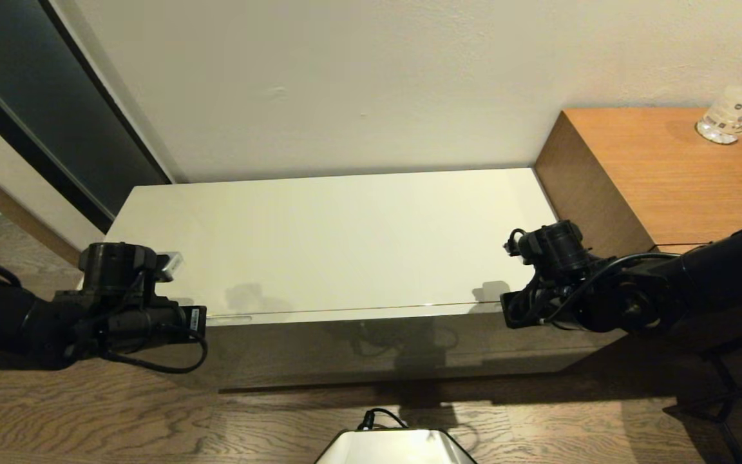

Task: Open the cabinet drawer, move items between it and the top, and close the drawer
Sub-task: Open the drawer

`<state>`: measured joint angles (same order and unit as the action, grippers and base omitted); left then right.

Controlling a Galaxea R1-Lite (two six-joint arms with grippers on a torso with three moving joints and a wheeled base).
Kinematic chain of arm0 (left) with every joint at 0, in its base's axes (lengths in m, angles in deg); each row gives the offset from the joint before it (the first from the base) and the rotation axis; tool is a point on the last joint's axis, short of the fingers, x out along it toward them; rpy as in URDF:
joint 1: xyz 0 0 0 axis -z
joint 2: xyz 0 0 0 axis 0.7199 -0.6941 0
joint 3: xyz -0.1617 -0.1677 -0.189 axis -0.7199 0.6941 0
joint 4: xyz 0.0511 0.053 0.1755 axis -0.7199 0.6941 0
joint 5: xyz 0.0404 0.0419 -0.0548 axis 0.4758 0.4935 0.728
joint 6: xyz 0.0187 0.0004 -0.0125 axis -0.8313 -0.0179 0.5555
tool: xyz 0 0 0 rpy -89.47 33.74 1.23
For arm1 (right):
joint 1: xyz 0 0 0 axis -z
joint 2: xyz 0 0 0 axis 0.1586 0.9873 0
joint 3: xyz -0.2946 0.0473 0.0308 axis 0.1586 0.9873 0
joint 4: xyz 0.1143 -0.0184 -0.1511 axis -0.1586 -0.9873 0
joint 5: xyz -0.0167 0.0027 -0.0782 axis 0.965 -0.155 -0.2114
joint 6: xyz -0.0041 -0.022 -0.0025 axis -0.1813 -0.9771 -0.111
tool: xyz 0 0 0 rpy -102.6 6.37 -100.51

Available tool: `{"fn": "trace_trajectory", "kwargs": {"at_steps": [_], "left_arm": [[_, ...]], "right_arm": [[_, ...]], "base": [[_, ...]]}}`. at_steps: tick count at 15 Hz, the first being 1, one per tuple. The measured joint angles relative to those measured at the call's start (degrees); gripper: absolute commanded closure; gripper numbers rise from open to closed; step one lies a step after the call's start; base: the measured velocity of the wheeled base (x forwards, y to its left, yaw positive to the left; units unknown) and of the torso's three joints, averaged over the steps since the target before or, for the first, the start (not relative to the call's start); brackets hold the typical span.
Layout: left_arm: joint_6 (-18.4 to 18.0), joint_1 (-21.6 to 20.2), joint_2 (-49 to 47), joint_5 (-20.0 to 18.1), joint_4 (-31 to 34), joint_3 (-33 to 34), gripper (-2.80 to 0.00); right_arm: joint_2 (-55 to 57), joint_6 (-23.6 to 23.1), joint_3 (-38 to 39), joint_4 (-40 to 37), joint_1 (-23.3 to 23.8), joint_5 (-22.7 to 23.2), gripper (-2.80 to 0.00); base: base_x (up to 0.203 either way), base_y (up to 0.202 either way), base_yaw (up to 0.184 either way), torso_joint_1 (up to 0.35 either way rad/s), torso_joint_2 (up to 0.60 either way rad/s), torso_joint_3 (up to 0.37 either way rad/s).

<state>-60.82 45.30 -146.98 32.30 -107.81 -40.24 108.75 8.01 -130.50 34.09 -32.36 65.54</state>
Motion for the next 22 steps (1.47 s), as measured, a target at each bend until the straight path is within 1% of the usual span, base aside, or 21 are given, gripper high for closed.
{"fn": "trace_trajectory", "kwargs": {"at_steps": [7,12,14,22], "left_arm": [[-0.35,-0.11,-1.85,0.11,-0.35,-0.33,0.00],[-0.72,-0.11,-1.83,0.10,-0.77,1.27,0.00],[-0.72,-0.02,-1.76,0.08,-0.48,1.86,0.00],[-0.74,0.00,-1.48,-0.03,-0.32,4.14,0.00]], "right_arm": [[0.47,0.47,0.17,0.00,0.06,0.01,0.00],[1.44,1.12,0.52,0.02,0.05,0.10,0.00],[1.59,2.36,0.69,-0.23,0.04,0.17,0.00],[0.68,3.20,2.84,-0.52,0.11,0.69,0.00]], "base": [[0.000,0.000,0.000,0.000,0.00,0.000],[0.000,0.000,0.000,0.000,0.00,0.000],[0.000,0.000,0.000,0.000,0.00,0.000],[0.000,0.000,0.000,0.000,0.00,0.000]]}}
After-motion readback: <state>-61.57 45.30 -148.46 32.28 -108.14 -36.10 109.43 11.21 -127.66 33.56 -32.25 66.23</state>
